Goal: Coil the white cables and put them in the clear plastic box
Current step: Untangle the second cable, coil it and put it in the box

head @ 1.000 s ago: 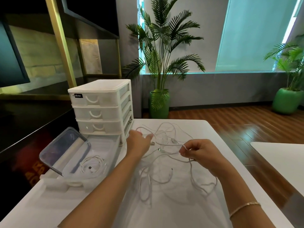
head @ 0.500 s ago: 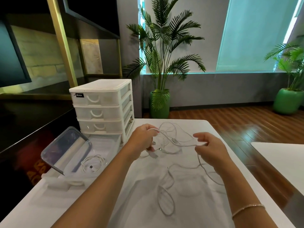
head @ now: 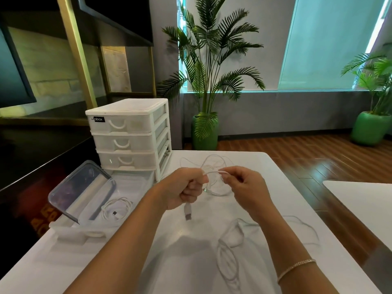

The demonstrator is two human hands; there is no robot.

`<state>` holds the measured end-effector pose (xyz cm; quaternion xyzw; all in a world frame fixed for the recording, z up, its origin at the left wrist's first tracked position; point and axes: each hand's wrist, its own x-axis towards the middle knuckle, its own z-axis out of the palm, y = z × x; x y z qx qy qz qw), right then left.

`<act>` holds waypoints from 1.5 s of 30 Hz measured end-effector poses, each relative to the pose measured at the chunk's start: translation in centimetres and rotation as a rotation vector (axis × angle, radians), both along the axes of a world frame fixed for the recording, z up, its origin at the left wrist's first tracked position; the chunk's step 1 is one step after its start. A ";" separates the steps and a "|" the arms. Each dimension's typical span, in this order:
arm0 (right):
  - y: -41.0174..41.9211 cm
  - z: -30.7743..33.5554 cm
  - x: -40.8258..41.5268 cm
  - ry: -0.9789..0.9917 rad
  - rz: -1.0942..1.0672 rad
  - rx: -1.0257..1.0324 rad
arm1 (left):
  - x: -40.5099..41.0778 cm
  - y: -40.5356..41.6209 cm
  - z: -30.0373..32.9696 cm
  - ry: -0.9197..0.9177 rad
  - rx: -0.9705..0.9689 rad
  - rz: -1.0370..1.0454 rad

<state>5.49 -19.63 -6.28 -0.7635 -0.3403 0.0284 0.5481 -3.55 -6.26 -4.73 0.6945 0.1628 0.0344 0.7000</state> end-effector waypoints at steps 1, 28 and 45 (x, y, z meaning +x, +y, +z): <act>-0.1 0.1 0.1 -0.003 -0.025 0.009 | -0.3 0.2 -0.2 0.005 -0.042 -0.021; -0.1 0.1 0.7 -0.047 -0.251 0.229 | -1.6 -0.7 -1.8 -0.196 -0.335 -0.120; 1.8 -1.2 -0.7 -0.119 0.099 -0.223 | -1.2 0.9 -1.6 -0.603 -0.855 0.289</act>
